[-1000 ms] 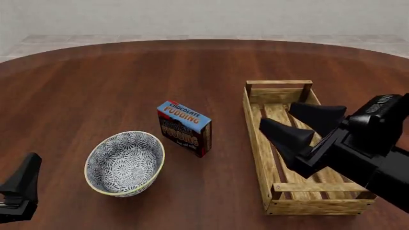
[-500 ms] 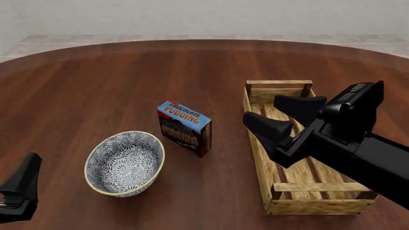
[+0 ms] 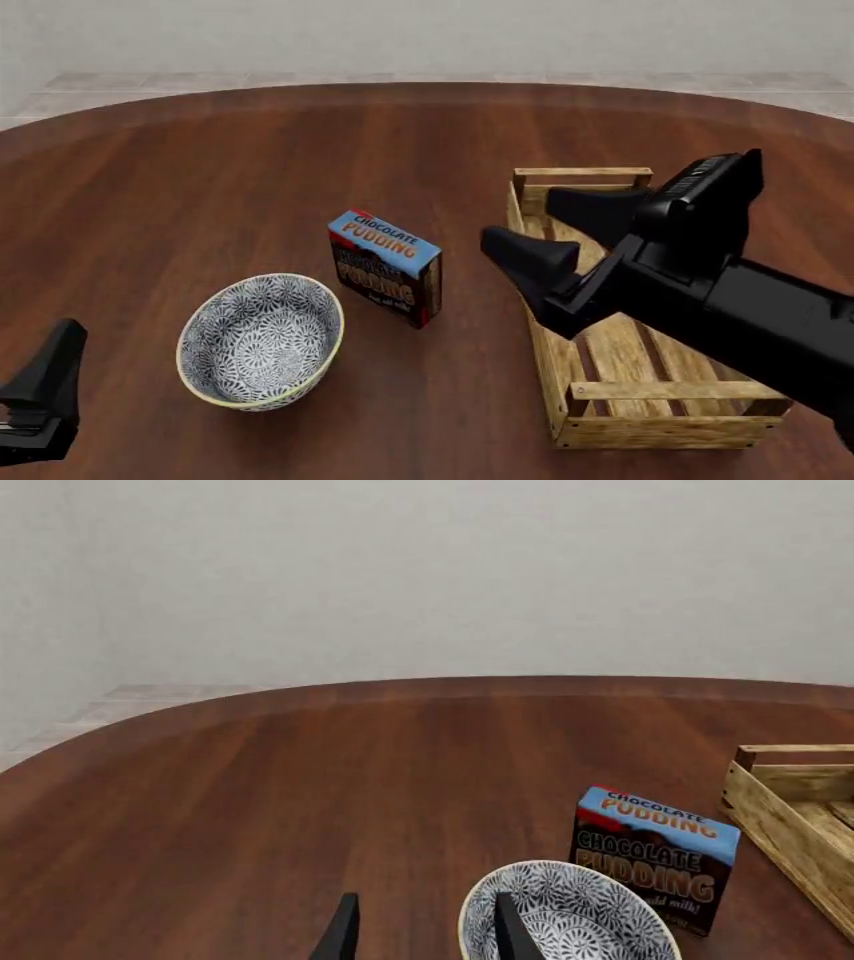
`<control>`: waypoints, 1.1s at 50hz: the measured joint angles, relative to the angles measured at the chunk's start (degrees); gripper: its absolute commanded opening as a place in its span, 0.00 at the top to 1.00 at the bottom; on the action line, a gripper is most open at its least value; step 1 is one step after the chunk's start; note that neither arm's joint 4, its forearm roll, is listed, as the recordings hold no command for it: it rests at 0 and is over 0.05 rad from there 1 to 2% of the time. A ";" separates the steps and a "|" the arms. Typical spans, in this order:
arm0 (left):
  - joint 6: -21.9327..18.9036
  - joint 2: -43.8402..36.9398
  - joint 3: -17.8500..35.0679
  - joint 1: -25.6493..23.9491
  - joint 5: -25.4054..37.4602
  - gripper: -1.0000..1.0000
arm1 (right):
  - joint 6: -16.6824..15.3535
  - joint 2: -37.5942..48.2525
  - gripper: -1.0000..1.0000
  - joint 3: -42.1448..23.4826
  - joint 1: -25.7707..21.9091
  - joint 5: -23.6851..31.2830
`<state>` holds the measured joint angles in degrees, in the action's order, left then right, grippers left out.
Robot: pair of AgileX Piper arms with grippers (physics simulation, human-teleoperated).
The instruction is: Pick up the bowl on the left and put it in the tray.
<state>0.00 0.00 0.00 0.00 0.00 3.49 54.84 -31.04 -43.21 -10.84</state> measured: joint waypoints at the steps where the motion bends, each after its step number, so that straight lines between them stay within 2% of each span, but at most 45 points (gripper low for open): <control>1: 0.00 0.00 0.00 0.00 0.00 0.00 | -0.01 0.23 0.00 -0.11 -0.10 0.00; 55: 0.00 0.00 0.00 0.00 0.00 0.00 | 0.17 11.00 0.00 -6.58 -2.54 -1.00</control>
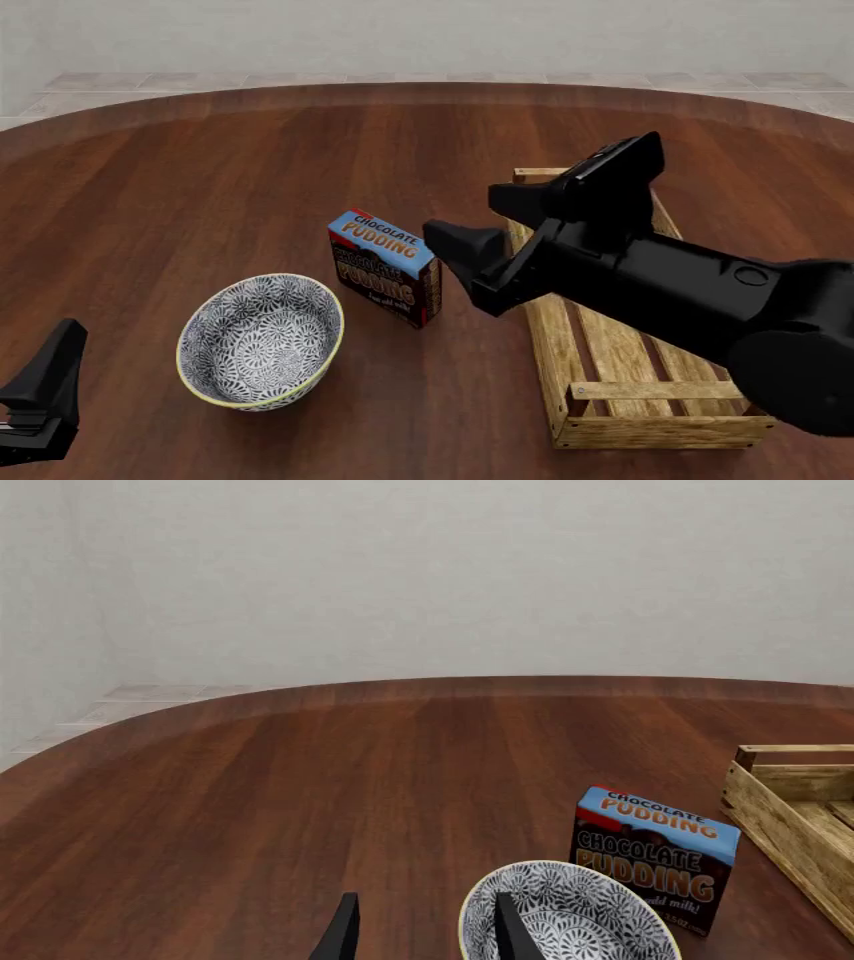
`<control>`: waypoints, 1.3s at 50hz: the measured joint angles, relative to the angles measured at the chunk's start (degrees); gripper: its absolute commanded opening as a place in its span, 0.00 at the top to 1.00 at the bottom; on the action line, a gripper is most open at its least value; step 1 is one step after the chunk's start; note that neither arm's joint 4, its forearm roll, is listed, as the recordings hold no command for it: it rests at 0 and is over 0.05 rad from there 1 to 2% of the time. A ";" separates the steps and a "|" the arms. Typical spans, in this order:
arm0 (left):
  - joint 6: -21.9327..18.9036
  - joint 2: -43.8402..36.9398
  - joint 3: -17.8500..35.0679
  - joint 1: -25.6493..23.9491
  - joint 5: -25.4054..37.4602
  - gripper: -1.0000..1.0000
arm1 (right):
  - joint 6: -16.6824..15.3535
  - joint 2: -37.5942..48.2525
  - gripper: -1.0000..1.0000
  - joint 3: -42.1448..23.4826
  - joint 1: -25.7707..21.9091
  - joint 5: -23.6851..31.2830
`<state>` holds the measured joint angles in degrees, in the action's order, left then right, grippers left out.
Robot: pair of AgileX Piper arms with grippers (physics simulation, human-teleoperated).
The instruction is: Pick up the bowl on the left and put it in the tray.
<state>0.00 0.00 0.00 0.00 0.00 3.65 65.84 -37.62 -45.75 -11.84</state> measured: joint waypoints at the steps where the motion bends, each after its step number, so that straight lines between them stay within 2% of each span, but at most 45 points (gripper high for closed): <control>1: 0.00 0.00 0.00 0.00 0.00 0.00 | -0.01 0.15 0.00 -0.15 -0.03 0.03; 65: 0.00 0.00 0.00 0.00 0.00 0.00 | -0.28 10.13 0.00 -7.34 -2.97 0.23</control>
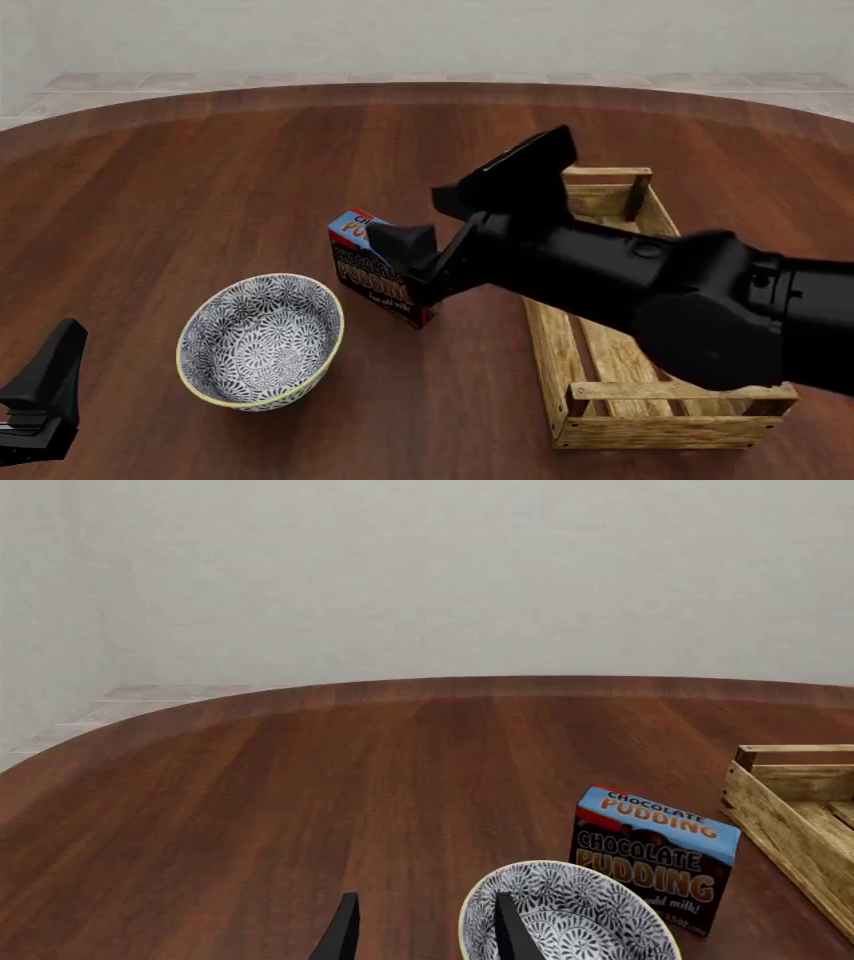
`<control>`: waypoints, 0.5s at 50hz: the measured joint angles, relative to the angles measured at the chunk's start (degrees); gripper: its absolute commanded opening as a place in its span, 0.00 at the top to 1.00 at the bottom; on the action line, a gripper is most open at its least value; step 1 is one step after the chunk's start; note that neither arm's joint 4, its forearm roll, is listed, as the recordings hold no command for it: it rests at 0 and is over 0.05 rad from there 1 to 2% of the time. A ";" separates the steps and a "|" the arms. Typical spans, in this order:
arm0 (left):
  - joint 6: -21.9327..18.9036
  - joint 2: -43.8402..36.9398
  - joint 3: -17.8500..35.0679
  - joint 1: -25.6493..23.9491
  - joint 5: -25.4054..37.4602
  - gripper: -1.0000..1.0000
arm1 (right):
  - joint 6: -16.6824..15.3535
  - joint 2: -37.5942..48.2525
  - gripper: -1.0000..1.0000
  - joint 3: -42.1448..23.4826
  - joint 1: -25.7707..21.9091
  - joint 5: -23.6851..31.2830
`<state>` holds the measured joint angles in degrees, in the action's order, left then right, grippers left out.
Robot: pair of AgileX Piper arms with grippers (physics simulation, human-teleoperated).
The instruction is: Pick up the bowl on the left and put it in the tray.
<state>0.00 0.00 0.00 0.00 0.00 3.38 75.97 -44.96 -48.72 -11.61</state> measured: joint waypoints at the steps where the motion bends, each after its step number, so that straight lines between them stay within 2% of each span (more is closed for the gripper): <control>1: 0.00 0.00 0.00 0.00 0.00 0.00 | -0.04 0.13 0.00 -0.15 0.00 0.03; 25: 0.00 0.00 0.00 0.00 0.00 0.00 | -0.58 2.79 0.00 -2.38 -0.92 0.04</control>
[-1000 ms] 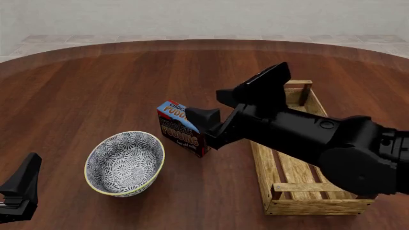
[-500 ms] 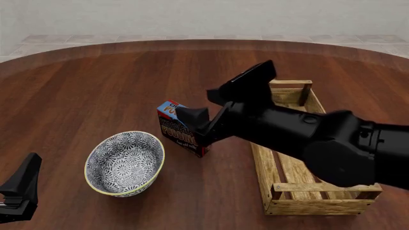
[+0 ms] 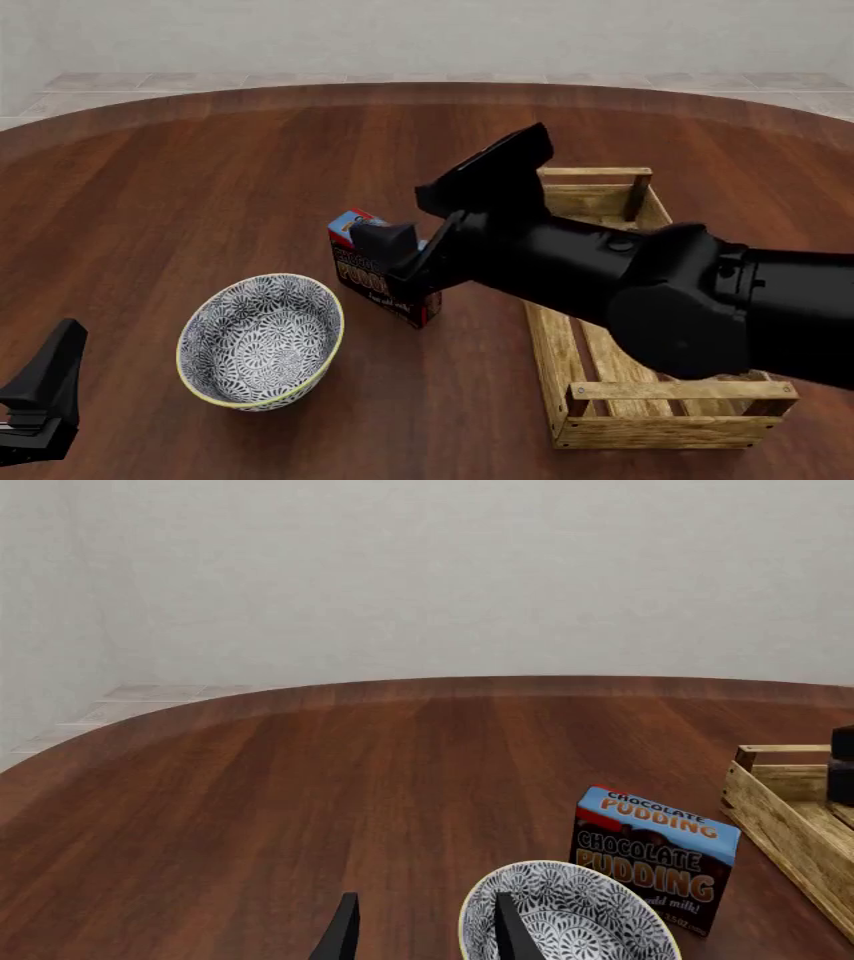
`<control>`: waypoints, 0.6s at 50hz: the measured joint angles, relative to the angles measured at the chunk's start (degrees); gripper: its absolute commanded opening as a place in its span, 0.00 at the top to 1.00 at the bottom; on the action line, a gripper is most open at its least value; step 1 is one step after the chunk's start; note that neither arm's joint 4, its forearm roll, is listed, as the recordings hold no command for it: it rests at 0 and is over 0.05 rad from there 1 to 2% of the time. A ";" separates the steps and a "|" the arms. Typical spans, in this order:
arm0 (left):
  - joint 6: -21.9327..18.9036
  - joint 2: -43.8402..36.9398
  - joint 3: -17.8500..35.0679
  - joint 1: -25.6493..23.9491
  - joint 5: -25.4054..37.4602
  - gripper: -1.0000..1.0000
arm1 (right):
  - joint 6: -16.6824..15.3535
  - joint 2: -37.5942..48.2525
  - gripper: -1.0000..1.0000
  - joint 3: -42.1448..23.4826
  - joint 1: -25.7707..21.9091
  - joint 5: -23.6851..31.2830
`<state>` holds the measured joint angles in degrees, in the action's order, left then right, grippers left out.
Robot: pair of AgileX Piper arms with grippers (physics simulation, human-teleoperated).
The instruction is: Pick up the bowl on the left and put it in the tray.
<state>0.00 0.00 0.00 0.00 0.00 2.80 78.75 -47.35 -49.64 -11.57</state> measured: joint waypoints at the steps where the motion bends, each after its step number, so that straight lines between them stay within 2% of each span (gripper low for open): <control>1: 0.00 0.00 0.00 0.00 0.00 0.00 | -0.02 0.14 0.00 -0.05 -0.09 -0.03; 30: 0.00 0.00 0.00 0.00 0.00 0.00 | 0.44 5.23 0.00 -2.15 -1.08 -1.65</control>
<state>0.00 0.00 0.00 0.00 0.00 3.24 83.98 -49.50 -50.71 -13.22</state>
